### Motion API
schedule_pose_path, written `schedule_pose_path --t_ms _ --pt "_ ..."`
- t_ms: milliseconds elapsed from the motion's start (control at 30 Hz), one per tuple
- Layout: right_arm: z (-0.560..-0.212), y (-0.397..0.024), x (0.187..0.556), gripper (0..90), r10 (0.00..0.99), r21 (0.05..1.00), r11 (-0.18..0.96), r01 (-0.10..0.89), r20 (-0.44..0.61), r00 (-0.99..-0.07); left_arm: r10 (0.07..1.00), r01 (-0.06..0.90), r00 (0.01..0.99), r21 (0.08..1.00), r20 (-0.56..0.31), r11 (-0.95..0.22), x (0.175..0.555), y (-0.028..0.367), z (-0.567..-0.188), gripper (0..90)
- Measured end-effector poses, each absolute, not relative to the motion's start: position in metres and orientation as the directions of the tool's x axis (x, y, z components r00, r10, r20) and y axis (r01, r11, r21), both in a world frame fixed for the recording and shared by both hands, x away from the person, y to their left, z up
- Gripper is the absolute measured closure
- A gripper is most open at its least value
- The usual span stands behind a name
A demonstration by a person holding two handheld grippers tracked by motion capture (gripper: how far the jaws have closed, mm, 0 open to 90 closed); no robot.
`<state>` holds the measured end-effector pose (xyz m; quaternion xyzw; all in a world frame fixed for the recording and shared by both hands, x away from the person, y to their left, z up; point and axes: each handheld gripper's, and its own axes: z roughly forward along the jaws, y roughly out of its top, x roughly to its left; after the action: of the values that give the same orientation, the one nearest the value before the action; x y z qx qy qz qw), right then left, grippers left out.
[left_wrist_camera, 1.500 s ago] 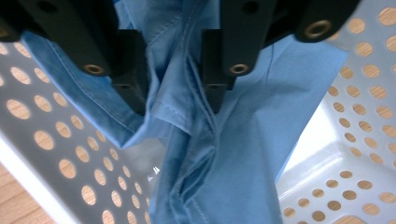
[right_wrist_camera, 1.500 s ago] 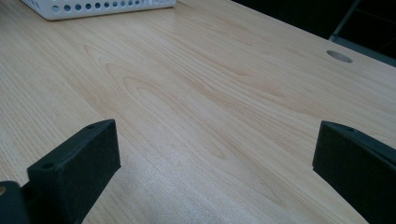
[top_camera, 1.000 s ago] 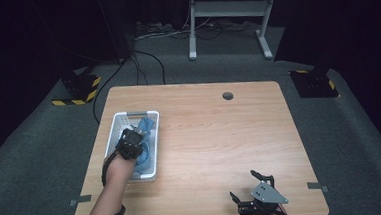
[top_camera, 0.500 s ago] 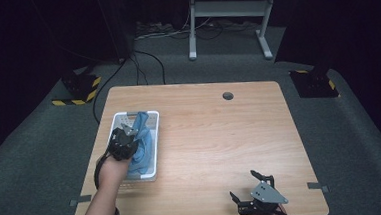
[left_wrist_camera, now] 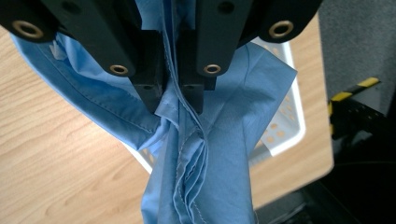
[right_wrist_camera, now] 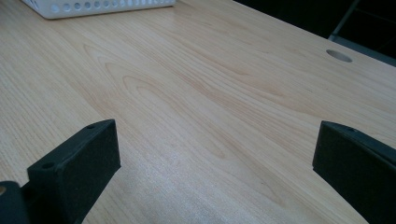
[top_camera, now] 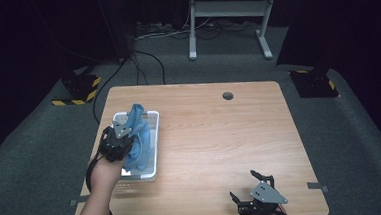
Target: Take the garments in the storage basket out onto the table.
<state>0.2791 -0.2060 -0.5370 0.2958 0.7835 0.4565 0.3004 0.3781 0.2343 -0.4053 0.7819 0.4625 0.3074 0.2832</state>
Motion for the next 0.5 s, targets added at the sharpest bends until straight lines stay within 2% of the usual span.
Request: schedule_pose_path --t_ms 500 --pt "-0.537 -0.206 0.279 0.3 0.737 0.893 0.41 0.188 -0.203 -0.644 0.906 0.479 0.385 0.801 0.175 -0.359 0.367 0.235 -0.378 82.9"
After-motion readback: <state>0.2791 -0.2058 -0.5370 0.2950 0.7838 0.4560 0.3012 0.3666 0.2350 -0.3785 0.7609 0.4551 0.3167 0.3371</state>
